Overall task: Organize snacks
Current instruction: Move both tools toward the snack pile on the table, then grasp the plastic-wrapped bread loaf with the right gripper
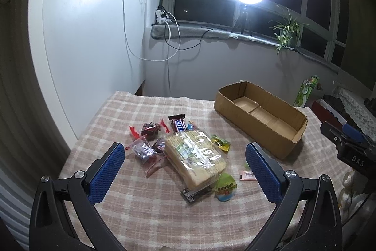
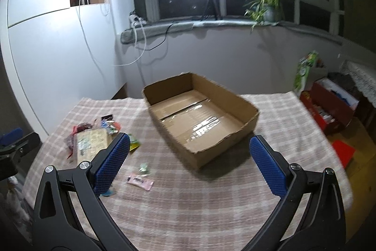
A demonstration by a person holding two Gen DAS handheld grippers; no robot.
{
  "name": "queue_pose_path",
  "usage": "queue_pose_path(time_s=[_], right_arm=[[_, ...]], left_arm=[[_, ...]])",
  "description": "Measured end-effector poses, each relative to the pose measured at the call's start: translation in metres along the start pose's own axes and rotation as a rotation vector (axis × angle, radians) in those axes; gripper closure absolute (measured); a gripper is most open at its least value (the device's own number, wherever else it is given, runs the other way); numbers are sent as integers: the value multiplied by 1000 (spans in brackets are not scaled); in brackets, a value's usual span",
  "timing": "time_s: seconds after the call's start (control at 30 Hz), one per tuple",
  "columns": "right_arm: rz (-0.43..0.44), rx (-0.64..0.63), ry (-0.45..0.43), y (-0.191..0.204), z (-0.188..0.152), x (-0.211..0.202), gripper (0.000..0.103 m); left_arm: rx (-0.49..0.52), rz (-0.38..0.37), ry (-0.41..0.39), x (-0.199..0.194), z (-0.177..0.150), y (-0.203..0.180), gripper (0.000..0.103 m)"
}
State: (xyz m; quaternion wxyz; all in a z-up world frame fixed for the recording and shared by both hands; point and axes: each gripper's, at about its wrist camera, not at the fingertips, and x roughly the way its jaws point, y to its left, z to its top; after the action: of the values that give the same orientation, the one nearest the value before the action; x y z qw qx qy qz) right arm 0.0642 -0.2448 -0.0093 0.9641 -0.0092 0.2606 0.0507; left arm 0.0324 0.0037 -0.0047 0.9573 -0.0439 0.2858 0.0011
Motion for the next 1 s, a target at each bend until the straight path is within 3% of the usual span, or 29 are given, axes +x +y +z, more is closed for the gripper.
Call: queue_pose_path(time_s=[0.1,0.27,0.4,0.6,0.67,0.77,0.87,1.0], right_arm=[[83,47,75,-1,-1,11,0],[207,72,125,5,0,27,0],[350,109,215,13,1,44,13],[527,112,334,37,-1,70,14],[566,116,373,44,-1,80,16],[594,96,416,55,2,92,28],[605,88,456,61,5,103,29],[641,99,516,67,6,120,34]], left_arm=[[-3,-10,12,4,0,1,1],[-38,-49,49,14,-3,8,2],[-77,-107,103,27,-8,14,12],[-203,-218,206,48,-20,32,21],[-227,-242,233,54,-24,34,26],[-267,-281,278,63,-30,38,28],[-315,-322,314,70,-34,43,35],[-334,-325,333,78,-38,47,36]])
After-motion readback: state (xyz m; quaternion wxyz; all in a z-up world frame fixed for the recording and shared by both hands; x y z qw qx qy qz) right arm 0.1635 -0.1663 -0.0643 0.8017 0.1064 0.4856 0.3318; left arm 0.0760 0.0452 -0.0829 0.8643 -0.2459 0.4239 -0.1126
